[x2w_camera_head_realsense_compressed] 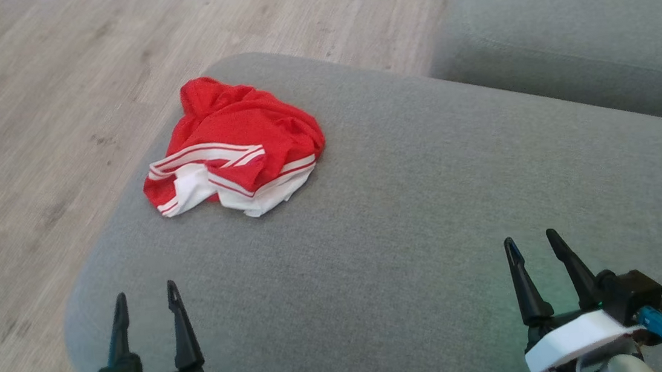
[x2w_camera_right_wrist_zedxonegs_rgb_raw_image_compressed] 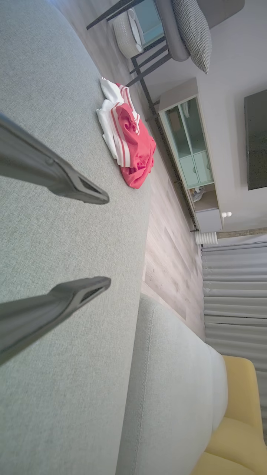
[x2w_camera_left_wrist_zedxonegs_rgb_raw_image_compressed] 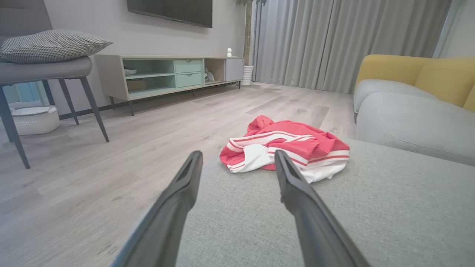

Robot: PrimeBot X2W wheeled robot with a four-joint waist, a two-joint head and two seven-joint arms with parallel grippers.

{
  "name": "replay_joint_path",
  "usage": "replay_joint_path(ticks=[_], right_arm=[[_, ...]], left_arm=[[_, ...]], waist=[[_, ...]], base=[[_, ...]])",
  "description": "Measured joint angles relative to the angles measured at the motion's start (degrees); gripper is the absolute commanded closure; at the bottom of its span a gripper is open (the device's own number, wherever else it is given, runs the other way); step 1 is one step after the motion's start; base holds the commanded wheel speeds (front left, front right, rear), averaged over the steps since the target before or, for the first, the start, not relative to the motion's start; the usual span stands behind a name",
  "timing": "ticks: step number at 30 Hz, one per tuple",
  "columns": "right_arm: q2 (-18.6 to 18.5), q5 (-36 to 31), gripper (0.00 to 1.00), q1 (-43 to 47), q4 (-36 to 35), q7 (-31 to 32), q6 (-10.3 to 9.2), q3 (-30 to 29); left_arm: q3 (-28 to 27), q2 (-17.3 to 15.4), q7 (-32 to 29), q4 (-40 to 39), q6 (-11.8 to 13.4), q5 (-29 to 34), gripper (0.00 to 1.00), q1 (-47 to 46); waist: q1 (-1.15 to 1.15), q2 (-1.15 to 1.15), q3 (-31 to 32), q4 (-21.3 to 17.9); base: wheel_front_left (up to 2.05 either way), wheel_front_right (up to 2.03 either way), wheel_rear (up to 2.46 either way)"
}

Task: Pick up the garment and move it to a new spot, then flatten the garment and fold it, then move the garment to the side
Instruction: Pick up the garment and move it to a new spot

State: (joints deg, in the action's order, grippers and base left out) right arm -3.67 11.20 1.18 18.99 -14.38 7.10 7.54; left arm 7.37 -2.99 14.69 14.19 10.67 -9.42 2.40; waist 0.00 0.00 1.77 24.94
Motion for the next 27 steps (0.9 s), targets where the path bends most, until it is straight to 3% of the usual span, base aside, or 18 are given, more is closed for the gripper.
replay_joint_path(ticks=[6,12,20,27], right_arm=[[-1.24,-0.85,0.0,-0.68,-0.94,0.0,0.0,-0.98],[-7.7,-1.87,0.0,-4.86,-2.69,0.0,0.0,-2.35],[-17.81,-2.7,0.0,-8.12,-5.32,0.0,0.0,-3.59],[-21.09,-2.69,0.0,-9.42,-7.61,0.0,0.0,-4.7]], left_arm=[[-3.75,-0.07,0.0,-1.08,-0.8,1.87,0.0,-2.38],[-5.73,-0.1,0.01,0.54,-4.78,1.94,0.0,-17.75],[-5.08,0.24,0.01,19.8,-9.79,2.3,0.0,-34.76],[-4.54,0.92,0.0,34.26,-12.99,0.32,0.0,-42.5]], waist=[[-0.01,0.0,-3.26,0.99],[0.02,0.0,-10.43,0.61],[0.02,0.0,-20.36,-0.77],[0.01,0.0,-24.77,-3.51]], base=[[0.0,0.0,0.0],[0.0,0.0,0.0],[0.0,0.0,0.0],[0.0,0.0,0.0]])
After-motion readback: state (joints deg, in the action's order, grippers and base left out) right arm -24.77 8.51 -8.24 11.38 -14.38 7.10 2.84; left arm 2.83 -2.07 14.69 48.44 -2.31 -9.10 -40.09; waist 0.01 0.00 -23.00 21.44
